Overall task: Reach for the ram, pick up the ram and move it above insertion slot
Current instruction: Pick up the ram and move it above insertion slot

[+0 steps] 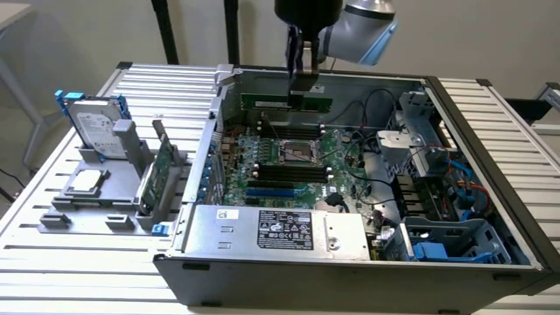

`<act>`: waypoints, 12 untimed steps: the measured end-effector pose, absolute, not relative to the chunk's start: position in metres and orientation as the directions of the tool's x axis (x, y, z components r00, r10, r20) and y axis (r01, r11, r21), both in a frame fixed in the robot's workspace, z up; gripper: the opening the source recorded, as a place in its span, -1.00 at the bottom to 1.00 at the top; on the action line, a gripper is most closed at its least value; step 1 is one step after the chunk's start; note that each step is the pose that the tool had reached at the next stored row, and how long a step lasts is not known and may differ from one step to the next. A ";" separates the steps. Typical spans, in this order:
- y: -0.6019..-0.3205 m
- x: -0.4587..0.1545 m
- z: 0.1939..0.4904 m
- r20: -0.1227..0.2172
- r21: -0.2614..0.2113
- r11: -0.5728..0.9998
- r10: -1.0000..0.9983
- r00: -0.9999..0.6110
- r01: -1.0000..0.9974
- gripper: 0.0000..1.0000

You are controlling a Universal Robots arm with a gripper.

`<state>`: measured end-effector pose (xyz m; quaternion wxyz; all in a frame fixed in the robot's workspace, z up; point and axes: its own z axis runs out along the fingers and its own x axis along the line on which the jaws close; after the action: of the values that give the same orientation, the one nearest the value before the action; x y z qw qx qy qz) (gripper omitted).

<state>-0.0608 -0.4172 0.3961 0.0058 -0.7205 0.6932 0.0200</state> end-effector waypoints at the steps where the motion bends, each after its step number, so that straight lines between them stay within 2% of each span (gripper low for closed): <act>1: -0.417 -0.058 0.396 -0.037 0.019 -0.039 -0.999 0.038 -0.999 -0.73; 12: -0.420 -0.053 0.396 -0.036 0.020 -0.038 -0.999 0.038 -0.999 -0.73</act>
<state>-0.0525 -0.4200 0.3956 0.0052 -0.7202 0.6934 0.0199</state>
